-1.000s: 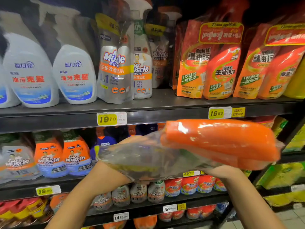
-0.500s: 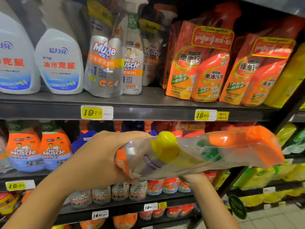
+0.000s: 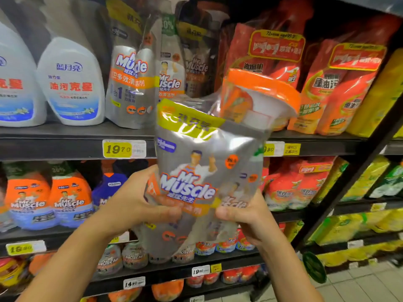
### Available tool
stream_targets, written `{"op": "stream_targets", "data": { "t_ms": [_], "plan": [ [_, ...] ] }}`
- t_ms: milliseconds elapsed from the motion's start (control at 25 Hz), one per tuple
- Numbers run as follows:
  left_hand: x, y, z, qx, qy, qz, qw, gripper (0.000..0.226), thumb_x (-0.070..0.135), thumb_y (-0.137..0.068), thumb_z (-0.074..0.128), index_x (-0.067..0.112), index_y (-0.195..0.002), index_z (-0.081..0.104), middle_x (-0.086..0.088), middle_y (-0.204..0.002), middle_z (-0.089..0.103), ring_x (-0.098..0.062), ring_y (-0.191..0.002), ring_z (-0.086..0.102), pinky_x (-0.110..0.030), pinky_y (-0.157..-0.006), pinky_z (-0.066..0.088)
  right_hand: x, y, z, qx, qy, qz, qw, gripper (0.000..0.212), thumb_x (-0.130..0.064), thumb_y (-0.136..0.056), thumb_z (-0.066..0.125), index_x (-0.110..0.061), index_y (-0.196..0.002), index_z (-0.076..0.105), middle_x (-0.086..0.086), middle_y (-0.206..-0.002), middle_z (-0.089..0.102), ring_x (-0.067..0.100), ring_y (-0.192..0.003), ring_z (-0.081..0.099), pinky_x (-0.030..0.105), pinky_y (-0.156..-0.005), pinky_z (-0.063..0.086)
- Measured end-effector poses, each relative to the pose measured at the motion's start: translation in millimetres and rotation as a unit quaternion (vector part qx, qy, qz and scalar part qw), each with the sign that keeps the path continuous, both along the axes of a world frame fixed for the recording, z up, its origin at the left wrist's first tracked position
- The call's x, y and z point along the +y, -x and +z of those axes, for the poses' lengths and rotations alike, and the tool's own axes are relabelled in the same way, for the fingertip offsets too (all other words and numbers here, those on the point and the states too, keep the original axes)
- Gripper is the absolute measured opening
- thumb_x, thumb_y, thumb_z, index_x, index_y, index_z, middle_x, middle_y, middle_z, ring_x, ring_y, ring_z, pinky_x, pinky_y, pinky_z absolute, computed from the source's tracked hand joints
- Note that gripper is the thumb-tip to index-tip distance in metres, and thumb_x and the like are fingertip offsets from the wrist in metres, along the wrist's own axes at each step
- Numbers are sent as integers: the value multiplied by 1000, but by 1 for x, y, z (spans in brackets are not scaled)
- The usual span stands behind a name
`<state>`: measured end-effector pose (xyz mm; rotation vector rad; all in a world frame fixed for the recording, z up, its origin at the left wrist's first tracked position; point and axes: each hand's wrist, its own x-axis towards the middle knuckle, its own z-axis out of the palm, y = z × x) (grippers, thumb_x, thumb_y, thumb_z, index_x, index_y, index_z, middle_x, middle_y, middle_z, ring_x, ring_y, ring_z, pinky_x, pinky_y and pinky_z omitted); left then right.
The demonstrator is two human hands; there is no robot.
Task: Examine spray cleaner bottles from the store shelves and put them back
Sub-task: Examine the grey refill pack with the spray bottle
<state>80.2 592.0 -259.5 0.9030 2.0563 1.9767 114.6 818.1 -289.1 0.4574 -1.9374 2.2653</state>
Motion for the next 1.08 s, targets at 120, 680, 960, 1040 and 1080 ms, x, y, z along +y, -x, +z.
{"op": "stream_targets", "data": {
  "t_ms": [120, 680, 960, 1040, 1080],
  "plan": [
    [3, 0, -18, -99, -144, -14, 985, 72, 36, -25, 95, 17, -92, 76, -1, -83, 77, -11, -73, 73, -20, -58, 56, -3, -3, 26, -2, -44, 1, 999, 48, -15, -54, 85, -19, -101, 73, 8, -100, 75, 26, -93, 71, 36, -75, 56],
    [38, -40, 18, -159, -184, 197, 950, 76, 69, -59, 69, 22, -117, 57, 23, -102, 70, 2, -110, 61, -20, -84, 50, -83, -30, 51, 142, -312, -312, 886, 32, -20, -73, 77, -19, -102, 65, -2, -80, 68, 9, -65, 55, 25, -60, 49],
    [15, -44, 19, -116, -383, 175, 900, 49, 32, -65, 81, 13, -108, 67, -10, -95, 75, -24, -83, 73, -30, -64, 57, -94, -36, 58, 121, -583, 0, 804, 36, -36, -102, -8, -31, -138, -10, -8, -156, -11, 17, -149, -7, 18, -115, -6],
    [5, -35, 24, -111, -400, 180, 892, 34, 25, -72, 69, 12, -103, 69, -6, -90, 75, -22, -81, 73, -31, -65, 57, -85, -25, 63, 104, -522, 30, 846, 40, -22, -105, 25, -27, -144, 16, -4, -157, 14, 14, -148, 10, 19, -117, 6],
    [0, -31, 25, -120, -414, 174, 885, 29, 23, -74, 64, 12, -100, 72, -6, -90, 75, -22, -82, 73, -32, -66, 58, -69, -19, 67, 120, -435, -4, 892, 39, -18, -102, 39, -20, -141, 33, -6, -150, 30, 13, -144, 24, 22, -116, 17]
  ]
}}
